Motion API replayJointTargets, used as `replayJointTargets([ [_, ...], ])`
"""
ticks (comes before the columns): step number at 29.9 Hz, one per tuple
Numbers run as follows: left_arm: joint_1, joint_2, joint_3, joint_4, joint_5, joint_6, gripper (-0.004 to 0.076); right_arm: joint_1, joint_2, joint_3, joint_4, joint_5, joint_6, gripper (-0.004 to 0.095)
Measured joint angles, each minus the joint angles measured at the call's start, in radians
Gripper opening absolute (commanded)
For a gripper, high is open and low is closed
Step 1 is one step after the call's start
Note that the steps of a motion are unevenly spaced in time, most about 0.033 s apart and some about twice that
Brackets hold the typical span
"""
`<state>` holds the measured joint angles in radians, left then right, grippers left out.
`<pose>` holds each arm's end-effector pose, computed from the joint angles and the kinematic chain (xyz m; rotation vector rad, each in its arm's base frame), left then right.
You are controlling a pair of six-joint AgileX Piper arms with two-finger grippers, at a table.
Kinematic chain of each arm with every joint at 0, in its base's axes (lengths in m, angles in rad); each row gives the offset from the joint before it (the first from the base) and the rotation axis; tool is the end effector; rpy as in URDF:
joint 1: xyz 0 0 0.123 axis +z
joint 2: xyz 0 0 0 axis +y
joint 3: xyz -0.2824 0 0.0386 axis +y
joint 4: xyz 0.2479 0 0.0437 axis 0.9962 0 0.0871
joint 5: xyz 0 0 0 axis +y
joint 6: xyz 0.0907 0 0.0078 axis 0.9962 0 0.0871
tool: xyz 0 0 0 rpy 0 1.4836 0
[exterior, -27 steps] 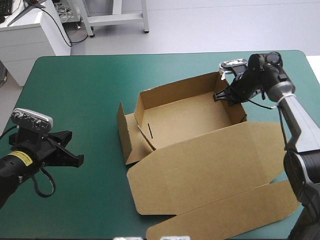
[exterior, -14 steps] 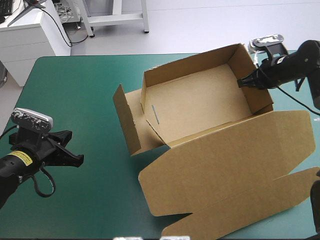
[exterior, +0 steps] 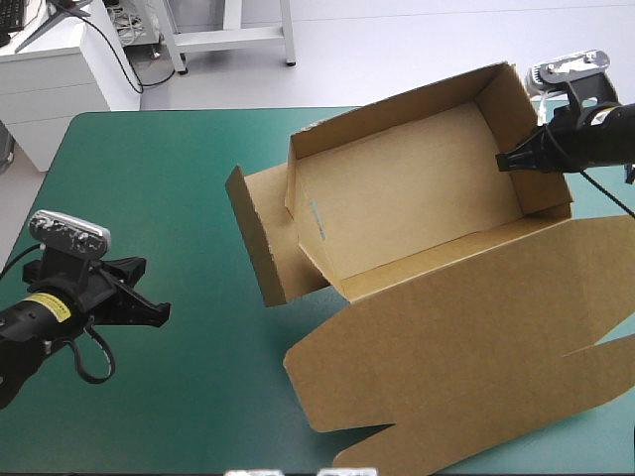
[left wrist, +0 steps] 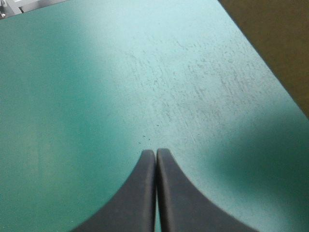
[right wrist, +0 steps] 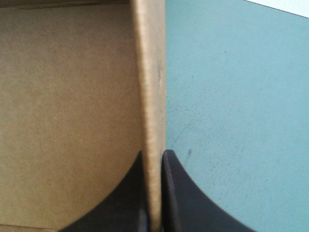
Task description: Fold the box
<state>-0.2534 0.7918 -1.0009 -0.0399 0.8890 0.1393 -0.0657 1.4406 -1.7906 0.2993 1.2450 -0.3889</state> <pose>0.1328 -0.0373 0.3944 0.4132 2.1252 -0.1136 0.2818 0.0070 0.4717 -0.3957 2.2963 0.1576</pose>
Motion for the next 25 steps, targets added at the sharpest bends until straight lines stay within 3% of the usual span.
replayJointTargets([
  [3,0.000,0.040,0.033,0.066,-0.026,-0.021,-0.0008,0.000,-0.012,0.000,0.000,0.001,-0.005,-0.0019],
  [9,0.005,0.182,0.182,0.272,-0.115,-0.267,0.0018,0.000,-0.018,-0.001,0.020,0.001,-0.006,-0.0019],
  [16,0.122,0.319,0.300,0.107,-0.331,-0.273,0.0018,0.000,-0.018,-0.001,0.034,0.001,-0.006,-0.0019],
  [20,0.215,0.361,0.312,-0.130,-0.385,-0.068,0.0018,0.000,-0.018,-0.001,0.042,0.001,-0.006,-0.0019],
  [25,0.336,0.386,0.313,-0.611,-0.355,0.395,0.0018,0.000,-0.018,-0.001,0.056,0.001,-0.006,-0.0019],
])
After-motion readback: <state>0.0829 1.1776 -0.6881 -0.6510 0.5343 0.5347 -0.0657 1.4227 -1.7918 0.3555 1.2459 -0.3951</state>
